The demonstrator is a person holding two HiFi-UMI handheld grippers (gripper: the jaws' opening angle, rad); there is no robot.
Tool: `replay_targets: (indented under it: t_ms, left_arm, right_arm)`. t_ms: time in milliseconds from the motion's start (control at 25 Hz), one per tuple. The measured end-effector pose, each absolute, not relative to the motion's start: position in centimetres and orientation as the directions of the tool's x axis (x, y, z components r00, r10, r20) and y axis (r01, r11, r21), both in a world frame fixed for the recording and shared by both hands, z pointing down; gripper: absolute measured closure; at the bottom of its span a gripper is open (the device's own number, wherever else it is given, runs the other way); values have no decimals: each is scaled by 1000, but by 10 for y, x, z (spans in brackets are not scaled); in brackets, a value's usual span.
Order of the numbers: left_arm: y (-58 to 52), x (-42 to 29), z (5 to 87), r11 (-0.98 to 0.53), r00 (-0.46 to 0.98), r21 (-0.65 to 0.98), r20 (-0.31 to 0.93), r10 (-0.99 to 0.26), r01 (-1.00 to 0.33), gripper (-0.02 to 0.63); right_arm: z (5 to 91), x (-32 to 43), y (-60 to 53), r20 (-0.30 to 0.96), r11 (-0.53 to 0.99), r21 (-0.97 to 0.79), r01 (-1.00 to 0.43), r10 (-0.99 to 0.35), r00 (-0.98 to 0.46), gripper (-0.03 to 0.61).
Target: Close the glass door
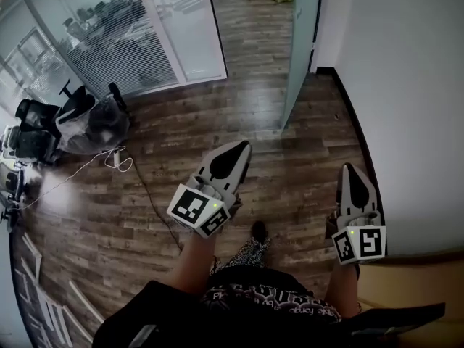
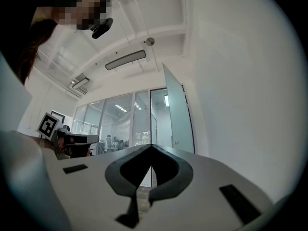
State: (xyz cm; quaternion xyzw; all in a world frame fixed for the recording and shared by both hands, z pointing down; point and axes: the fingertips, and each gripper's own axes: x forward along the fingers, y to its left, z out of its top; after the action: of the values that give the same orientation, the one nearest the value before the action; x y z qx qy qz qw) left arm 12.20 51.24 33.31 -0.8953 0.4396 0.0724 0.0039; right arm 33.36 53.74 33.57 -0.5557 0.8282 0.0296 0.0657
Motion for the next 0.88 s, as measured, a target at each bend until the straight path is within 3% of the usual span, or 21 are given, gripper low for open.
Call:
replay_targets:
  t_ms: [320, 880]
  left_arm:
    - [387, 121, 307, -625, 618, -6, -160, -770, -780, 620]
    - [251, 107, 321, -592, 583, 48, -125, -803, -805, 620]
  right_arm:
    - [310, 339, 421, -178, 324, -4, -946, -931, -318, 574]
    - [321, 335, 275, -148, 338, -30, -941, -932, -331, 574]
